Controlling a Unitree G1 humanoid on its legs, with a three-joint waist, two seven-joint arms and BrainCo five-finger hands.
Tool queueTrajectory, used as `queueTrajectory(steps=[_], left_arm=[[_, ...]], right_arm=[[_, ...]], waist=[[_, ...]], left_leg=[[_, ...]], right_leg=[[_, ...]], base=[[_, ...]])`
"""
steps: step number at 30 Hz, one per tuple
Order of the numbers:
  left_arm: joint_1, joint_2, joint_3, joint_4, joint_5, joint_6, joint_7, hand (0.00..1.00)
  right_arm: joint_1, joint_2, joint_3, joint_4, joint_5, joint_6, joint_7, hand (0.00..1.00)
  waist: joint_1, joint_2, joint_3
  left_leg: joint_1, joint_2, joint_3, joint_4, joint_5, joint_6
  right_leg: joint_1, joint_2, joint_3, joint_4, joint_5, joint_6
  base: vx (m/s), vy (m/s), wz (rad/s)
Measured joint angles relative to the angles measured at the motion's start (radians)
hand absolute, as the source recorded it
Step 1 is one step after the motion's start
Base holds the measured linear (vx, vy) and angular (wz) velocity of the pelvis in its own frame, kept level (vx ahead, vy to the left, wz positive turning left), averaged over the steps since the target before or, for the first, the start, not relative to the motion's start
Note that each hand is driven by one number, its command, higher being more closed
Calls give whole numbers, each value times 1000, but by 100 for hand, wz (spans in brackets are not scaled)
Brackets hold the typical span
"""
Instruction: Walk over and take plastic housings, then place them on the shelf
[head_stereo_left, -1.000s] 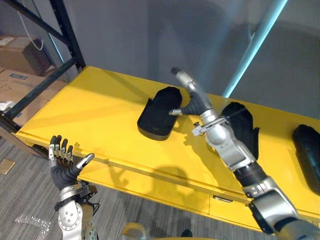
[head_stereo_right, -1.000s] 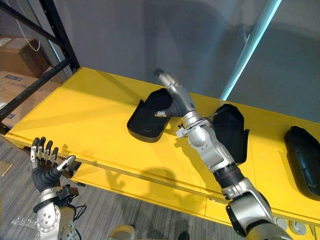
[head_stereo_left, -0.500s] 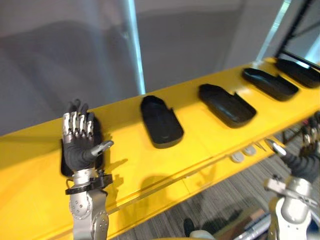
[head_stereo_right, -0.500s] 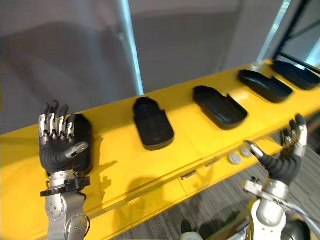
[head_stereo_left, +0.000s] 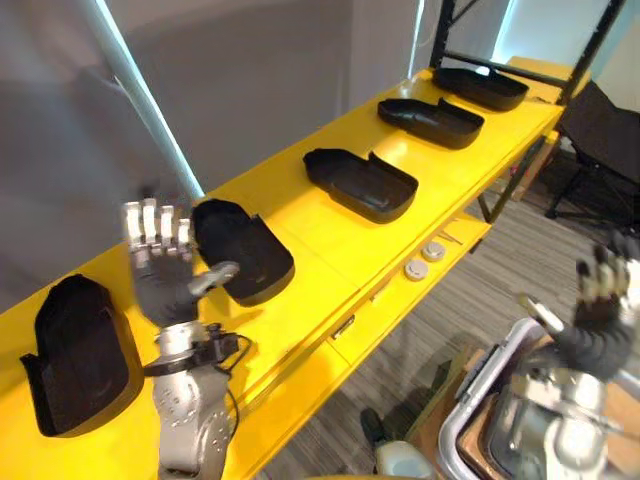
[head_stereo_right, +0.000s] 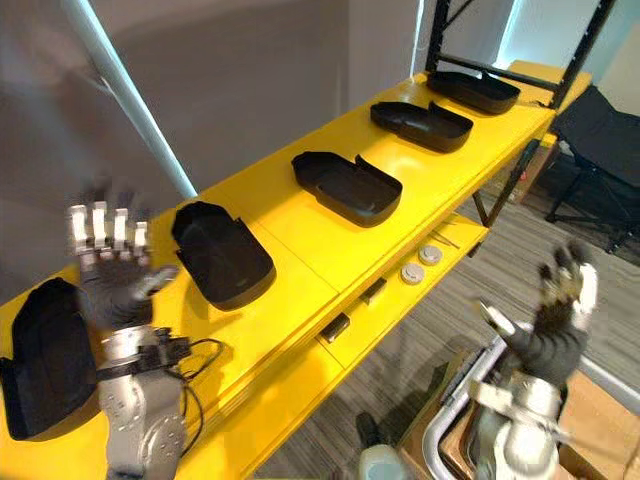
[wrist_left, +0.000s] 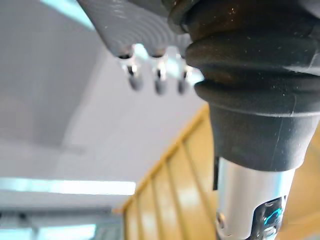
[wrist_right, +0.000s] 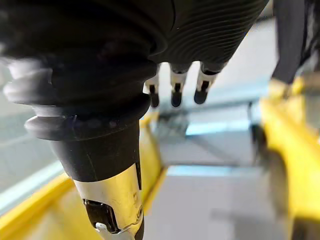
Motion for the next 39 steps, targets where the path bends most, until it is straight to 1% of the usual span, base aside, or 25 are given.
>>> queueTrajectory(steps=[1,2,5,6,9,11,14,16,17,18,19,20,21,23,24,26,27,30,31,32,33,35,36,37,39], left_arm=[[21,0,0,-4,0,-1,-1,0],[28,0,1,-7,1,-3,-2,0],[38,1,26,-25,35,-26,-1,0],[39,3,39,-26,37,-45,0,0],[36,18,48,-35,42,-104,-10,0],[19,49,33,-72,39,-138,-52,0],[-14,67,-16,-85,18,-150,-93,0],[-22,72,-56,-90,22,-140,-86,0],[-21,71,-72,-100,31,-123,-75,0],[-31,75,-87,-99,39,-109,-59,0],[-30,75,-93,-99,40,-105,-54,0],[-29,74,-93,-99,39,-105,-47,0],[-30,76,-90,-99,40,-105,-45,0],[-30,76,-85,-98,40,-97,-46,0],[-31,76,-59,-89,39,-78,-47,0],[-31,76,-35,-73,37,-68,-47,0],[-31,76,-5,-56,33,-59,-49,0],[-22,77,26,-37,26,-40,-53,0],[-23,78,29,-36,25,-40,-54,0],[-23,81,29,-32,25,-40,-54,0],[-27,83,28,-23,25,-39,-53,0],[-20,56,16,-6,22,-37,-47,0],[-20,47,16,-6,22,-37,-43,0],[-20,24,18,-6,27,-38,-38,0],[1,-11,23,-6,16,-39,-34,0]], right_arm=[[-33,-32,2,17,0,3,-8,0],[-50,-31,3,16,0,3,-9,0],[-51,-16,52,16,2,24,-14,0],[-50,-6,73,17,3,39,-17,0],[-38,14,76,31,10,56,-31,0],[17,46,77,39,8,69,-48,0],[108,86,85,20,13,67,-46,0],[166,101,113,-29,31,65,-19,0],[185,105,135,-62,32,53,2,0],[181,106,150,-86,33,35,19,0],[178,107,157,-96,36,25,23,0],[161,107,171,-112,46,6,27,0],[144,109,177,-121,47,-6,27,0],[108,112,183,-106,47,-4,11,0],[68,119,188,-71,41,2,-12,0],[39,129,195,-32,34,8,-30,0],[21,142,198,9,9,20,-46,0],[29,153,219,78,-15,42,-68,0],[34,154,222,87,-23,45,-69,0],[44,157,222,95,-30,47,-70,0],[62,157,214,100,-32,47,-72,0],[93,143,174,112,-29,47,-71,0],[100,138,164,112,-26,47,-71,0],[109,123,133,112,-20,49,-70,0],[105,99,102,112,-20,52,-68,0]], waist=[[13,18,-5],[18,24,-4],[30,2,18],[39,-13,27],[45,-14,36],[40,-12,53],[30,-17,57],[25,-34,67],[24,-30,67],[25,-48,70],[28,-46,70],[31,-50,67],[30,-54,59],[31,-61,41],[32,-67,32],[41,-72,30],[52,-80,24],[61,-85,1],[63,-88,-1],[66,-94,-5],[64,-103,-8],[56,-66,-27],[51,-55,-34],[33,-43,-41],[27,-36,-33]], left_leg=[[6,-11,-34,-39,-30,-15],[14,-17,-31,-70,-40,-30],[48,-57,-31,-183,-68,-79],[49,-71,-28,-180,-70,-80],[49,-84,-33,-140,-80,-65],[51,-88,-64,-78,-101,-58],[57,-87,-29,-13,-139,-43],[77,-84,34,-6,-143,-31],[77,-73,79,-49,-135,-14],[78,-72,123,-82,-107,6],[78,-72,138,-104,-88,9],[81,-71,153,-147,-50,13],[71,-71,158,-184,-14,18],[35,-70,166,-225,34,17],[8,-67,180,-254,69,14],[2,-62,202,-268,89,7],[-8,-51,224,-266,101,-3],[-43,-5,269,-245,123,-41],[-50,7,276,-236,128,-50],[-63,25,278,-218,137,-64],[-76,50,281,-190,146,-81],[-70,125,273,-193,176,-129],[-69,145,272,-197,184,-140],[-67,175,269,-199,202,-139],[-57,188,235,-171,244,-80]], right_leg=[[-23,6,-7,0,12,-5],[-32,6,-8,0,15,-2],[-57,-26,-9,0,43,29],[-56,-40,-10,0,61,29],[-66,-51,-8,56,52,39],[-75,-42,-9,127,50,51],[-80,-39,-9,168,52,52],[-83,-36,-25,165,126,25],[-90,-28,-59,121,209,-13],[-128,-35,-131,282,69,-50],[-140,-42,-156,373,-1,-51],[-144,-55,-187,535,-127,-50],[-134,-85,-216,656,-214,-49],[-110,-150,-253,759,-276,-54],[-73,-216,-291,790,-297,-58],[-35,-270,-313,784,-298,-58],[14,-327,-318,750,-292,-50],[79,-388,-334,596,-258,-44],[86,-387,-333,548,-240,-46],[98,-376,-333,472,-191,-38],[118,-355,-336,417,-156,9],[127,-282,-341,391,-210,88],[127,-263,-345,389,-225,111],[126,-239,-368,389,-252,148],[127,-220,-357,387,-285,120]], base=[[-146,167,-49],[-110,132,-14],[-93,127,6],[-80,117,-7],[-20,90,-4],[4,73,-10],[-96,91,-54],[-195,40,-68],[-359,40,-75],[-352,34,-71],[-307,20,-61],[-206,12,-39],[-166,6,-31],[-121,-34,-21],[-112,-67,-34],[-82,-129,-46],[-63,-178,-51],[-56,-320,-60],[-52,-302,-58],[-71,-388,-49],[-100,-561,-53],[-64,-443,-51],[-21,-405,-42],[-7,-376,-42],[-18,-380,-72]])
